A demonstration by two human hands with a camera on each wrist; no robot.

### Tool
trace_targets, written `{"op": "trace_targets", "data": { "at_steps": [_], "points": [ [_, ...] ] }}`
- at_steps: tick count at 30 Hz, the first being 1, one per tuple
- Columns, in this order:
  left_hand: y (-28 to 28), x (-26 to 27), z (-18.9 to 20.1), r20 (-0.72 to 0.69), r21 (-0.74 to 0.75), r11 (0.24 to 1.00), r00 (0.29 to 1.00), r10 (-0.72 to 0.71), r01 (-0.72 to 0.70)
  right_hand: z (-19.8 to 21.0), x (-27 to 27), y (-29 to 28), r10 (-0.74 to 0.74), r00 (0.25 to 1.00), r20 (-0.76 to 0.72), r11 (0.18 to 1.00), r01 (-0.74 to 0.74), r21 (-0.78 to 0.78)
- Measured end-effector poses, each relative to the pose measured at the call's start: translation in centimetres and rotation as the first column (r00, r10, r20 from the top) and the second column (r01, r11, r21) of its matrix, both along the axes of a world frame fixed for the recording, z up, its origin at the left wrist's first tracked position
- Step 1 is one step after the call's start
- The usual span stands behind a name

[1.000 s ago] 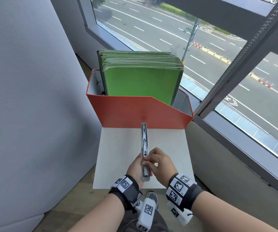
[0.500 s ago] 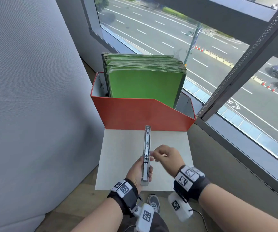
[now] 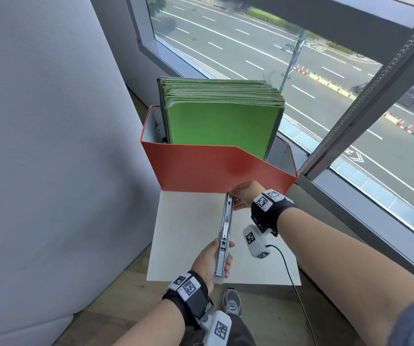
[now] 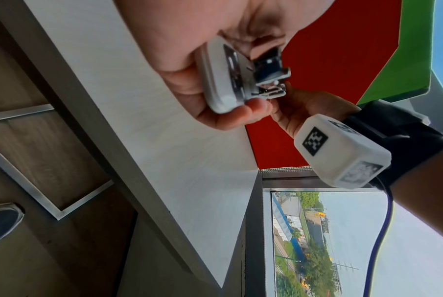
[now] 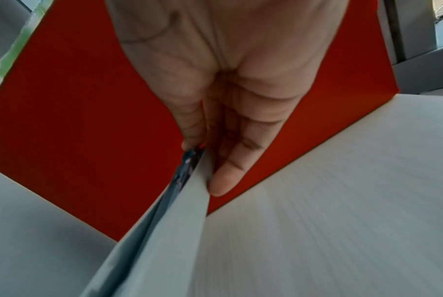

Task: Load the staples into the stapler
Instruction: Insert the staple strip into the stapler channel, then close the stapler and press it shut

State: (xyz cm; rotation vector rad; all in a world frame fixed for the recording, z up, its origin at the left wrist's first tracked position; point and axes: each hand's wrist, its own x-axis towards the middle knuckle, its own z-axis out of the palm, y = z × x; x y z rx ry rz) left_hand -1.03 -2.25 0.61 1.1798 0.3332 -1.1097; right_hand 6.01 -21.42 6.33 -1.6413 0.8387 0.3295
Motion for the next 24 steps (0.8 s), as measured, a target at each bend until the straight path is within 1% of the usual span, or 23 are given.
{"op": "trace_targets", "data": {
  "at_steps": [3,7,9,11,14,17,19,21,22,24],
  "points": [
    [-0.1,0.0,-0.2,-0.009,-0.007,1.0,1.0,0.02,-0.02,0.3,0.2,0.1,0.019,1.0,0.009,0.999,-0.018,-0.038],
    [-0.7,0.5,-0.3,-0.067,0.041,0.997,0.996,0.064,-0.061,1.6,0.0,0.4,0.025,0.993,0.116,0.995,-0.012,-0.104],
    [-1.0,0.9,-0.4,-0.084,0.077,0.994,0.992,0.09,-0.083,2.6,-0.3,0.8,0.101,0.98,0.17,0.984,-0.073,-0.164],
    [-1.4,1.4,-0.3,-0.091,0.098,0.99,0.99,0.106,-0.097,3.5,-0.7,1.4,0.191,0.959,0.208,0.957,-0.135,-0.257],
    [-2.1,2.2,0.1,-0.112,0.118,0.988,0.987,0.115,-0.102,4.5,-2.1,2.6,0.261,0.919,0.296,0.916,-0.138,-0.377],
    [-2.8,2.9,0.4,-0.144,0.105,0.986,0.979,0.141,-0.127,5.1,-4.0,3.7,0.322,0.881,0.347,0.869,-0.129,-0.478],
    [-3.2,3.1,0.6,-0.153,0.1,0.982,0.973,0.173,-0.159,5.0,-5.4,4.4,0.342,0.861,0.377,0.875,-0.145,-0.462],
    [-3.5,3.2,1.0,-0.166,0.098,0.973,0.96,0.225,-0.211,4.1,-6.8,4.8,0.364,0.825,0.432,0.895,-0.183,-0.406],
    [-3.5,3.3,1.2,-0.168,0.093,0.967,0.953,0.251,-0.238,3.7,-7.4,5.0,0.381,0.808,0.449,0.894,-0.198,-0.403],
    [-3.4,3.3,1.5,-0.147,0.066,0.965,0.954,0.261,-0.254,2.6,-8.7,5.2,0.431,0.789,0.438,0.863,-0.22,-0.454]
  ]
}}
